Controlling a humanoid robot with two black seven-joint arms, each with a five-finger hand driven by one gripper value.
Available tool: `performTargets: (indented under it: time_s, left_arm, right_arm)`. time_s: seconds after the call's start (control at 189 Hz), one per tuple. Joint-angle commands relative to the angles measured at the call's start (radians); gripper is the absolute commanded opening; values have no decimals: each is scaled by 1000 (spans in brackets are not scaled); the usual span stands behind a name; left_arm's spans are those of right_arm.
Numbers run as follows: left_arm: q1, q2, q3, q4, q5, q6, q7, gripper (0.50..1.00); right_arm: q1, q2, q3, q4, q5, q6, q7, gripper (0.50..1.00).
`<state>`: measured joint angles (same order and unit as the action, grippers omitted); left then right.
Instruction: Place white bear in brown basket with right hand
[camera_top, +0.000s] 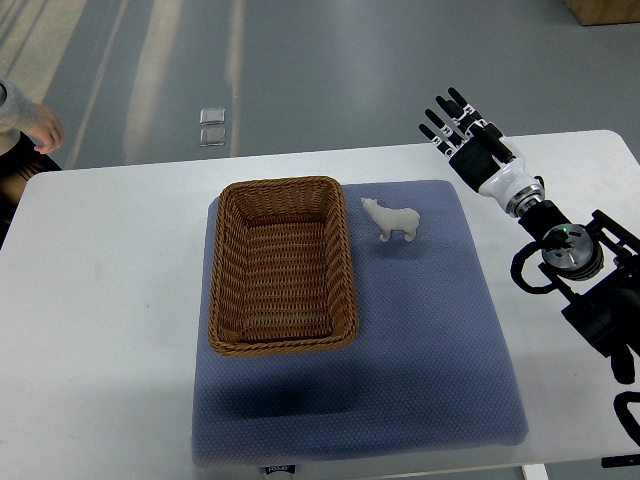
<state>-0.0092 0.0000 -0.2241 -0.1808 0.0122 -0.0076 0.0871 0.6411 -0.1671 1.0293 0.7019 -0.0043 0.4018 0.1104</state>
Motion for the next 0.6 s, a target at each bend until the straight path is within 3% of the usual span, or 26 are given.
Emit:
performTargets:
  time_s: [0.0, 0.371, 0.594]
  left_arm:
    - [0, 0, 0, 0, 2, 0, 0, 1000]
    - [0, 0, -3, 0, 0, 0, 0, 1000]
    - [0, 0, -1, -3, 0, 0, 0, 1000]
  right_arm:
    - [0, 0, 2, -1, 0, -1, 0, 930]
    - [23, -9, -61, 2, -91, -3, -2, 930]
    - [157, -55, -153, 4, -528, 6, -5, 930]
